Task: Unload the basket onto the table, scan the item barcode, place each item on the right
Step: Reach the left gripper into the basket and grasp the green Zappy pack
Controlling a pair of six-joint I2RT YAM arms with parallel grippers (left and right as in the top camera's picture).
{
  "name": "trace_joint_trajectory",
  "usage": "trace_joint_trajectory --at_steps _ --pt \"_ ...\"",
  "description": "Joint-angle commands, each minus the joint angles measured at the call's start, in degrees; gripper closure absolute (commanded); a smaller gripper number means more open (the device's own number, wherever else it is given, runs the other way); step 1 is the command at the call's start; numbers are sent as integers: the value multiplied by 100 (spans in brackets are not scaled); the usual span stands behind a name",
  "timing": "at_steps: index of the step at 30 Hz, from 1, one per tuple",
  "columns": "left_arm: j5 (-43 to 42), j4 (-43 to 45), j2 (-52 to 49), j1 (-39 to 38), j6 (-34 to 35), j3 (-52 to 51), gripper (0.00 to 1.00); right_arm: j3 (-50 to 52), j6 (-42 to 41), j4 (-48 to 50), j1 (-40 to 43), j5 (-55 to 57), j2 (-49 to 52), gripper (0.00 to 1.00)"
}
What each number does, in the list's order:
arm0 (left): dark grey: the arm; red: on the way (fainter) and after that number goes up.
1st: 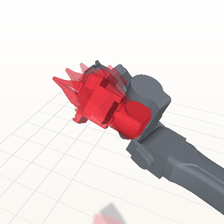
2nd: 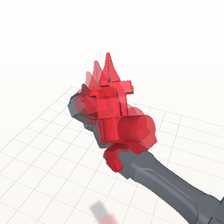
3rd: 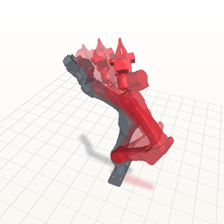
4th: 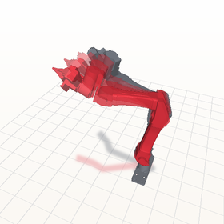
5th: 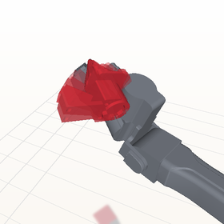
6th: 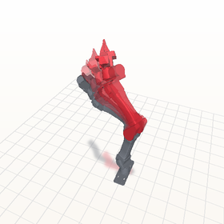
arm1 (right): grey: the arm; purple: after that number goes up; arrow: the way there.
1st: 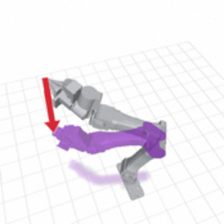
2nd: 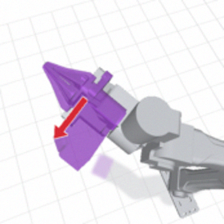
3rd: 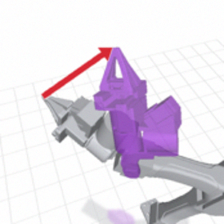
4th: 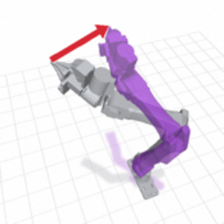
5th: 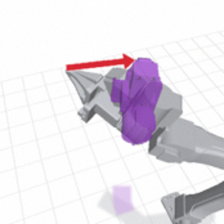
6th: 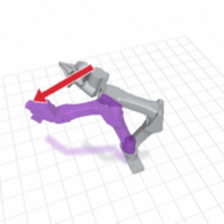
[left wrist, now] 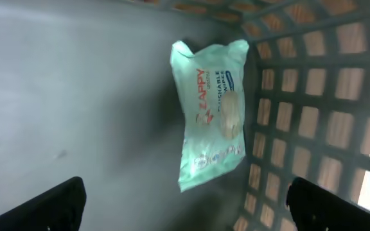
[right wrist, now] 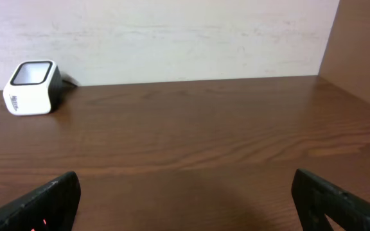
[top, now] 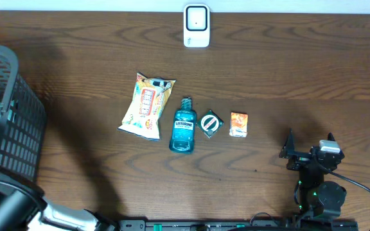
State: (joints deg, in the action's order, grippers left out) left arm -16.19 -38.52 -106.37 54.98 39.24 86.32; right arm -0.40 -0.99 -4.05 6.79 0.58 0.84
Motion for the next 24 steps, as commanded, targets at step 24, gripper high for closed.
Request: trace_joint_trajectory --at_steps 24 --pt "387 723 -1294 -625 -302 15 2 9 44 -22 13 -31 -42 1"
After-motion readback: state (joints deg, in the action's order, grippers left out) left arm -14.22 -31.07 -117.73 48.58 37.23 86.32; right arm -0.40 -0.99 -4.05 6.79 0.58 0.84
